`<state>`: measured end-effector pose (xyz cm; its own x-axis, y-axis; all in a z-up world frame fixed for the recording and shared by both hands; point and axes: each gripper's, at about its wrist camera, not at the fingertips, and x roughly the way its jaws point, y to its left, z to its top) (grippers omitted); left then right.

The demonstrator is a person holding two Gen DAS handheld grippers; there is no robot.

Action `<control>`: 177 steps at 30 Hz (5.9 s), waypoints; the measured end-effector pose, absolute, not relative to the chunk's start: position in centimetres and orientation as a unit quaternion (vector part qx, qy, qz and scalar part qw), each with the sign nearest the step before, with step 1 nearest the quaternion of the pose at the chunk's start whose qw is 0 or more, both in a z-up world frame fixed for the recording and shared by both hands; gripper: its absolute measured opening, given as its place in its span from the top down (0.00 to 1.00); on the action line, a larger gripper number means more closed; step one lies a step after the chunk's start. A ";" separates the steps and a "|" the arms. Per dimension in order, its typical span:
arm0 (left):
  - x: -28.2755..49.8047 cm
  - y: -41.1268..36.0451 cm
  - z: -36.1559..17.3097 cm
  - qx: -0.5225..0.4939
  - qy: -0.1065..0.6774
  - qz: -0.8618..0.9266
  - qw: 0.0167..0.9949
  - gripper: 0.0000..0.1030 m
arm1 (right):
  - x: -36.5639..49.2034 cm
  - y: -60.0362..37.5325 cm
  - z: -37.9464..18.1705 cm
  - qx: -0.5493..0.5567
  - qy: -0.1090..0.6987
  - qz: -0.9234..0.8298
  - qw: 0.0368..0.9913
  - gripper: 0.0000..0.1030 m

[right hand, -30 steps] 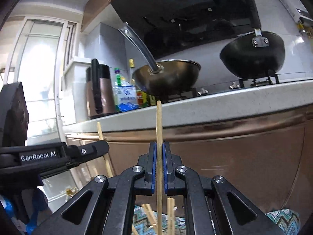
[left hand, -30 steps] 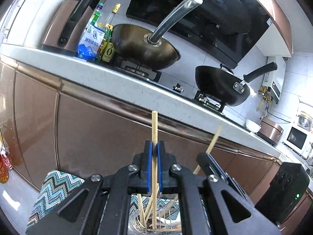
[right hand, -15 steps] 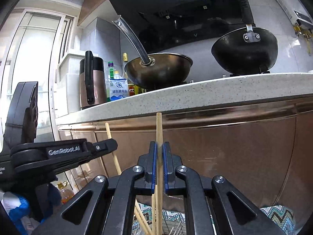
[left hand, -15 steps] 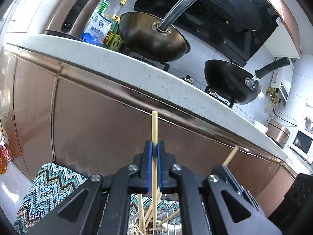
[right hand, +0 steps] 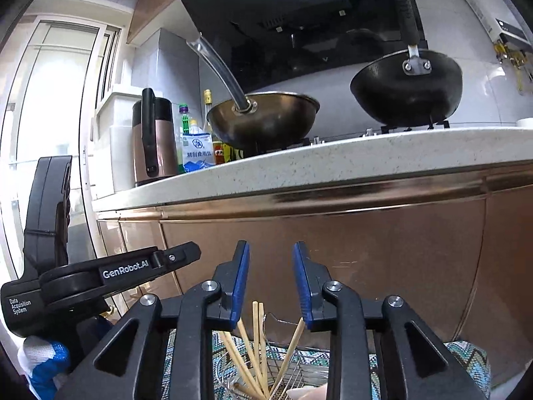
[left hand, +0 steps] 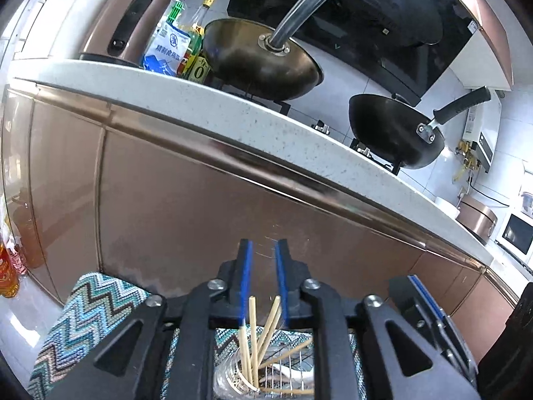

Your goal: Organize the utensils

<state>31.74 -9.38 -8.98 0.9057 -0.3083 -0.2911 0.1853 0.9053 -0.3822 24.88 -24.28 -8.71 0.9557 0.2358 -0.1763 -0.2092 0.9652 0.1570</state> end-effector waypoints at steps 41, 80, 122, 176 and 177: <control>10.0 0.4 -7.7 -0.099 0.193 -0.043 0.975 0.46 | 2.8 -26.8 -5.5 0.044 0.166 0.007 0.985 0.39; 4.2 3.5 -8.1 -0.073 0.187 0.022 0.979 0.41 | -3.9 -29.2 -5.0 0.036 0.153 -0.054 0.986 0.24; 1.8 2.4 -6.9 -0.016 0.137 0.047 0.989 0.29 | -4.3 -29.7 -5.5 0.028 0.163 -0.071 0.984 0.14; 0.6 2.1 -5.8 -0.004 0.110 0.040 0.993 0.29 | -4.9 -28.8 -5.0 0.006 0.152 -0.080 0.985 0.08; 0.6 2.1 -5.8 -0.005 0.110 0.040 0.993 0.29 | -5.0 -28.8 -4.9 0.005 0.151 -0.080 0.985 0.08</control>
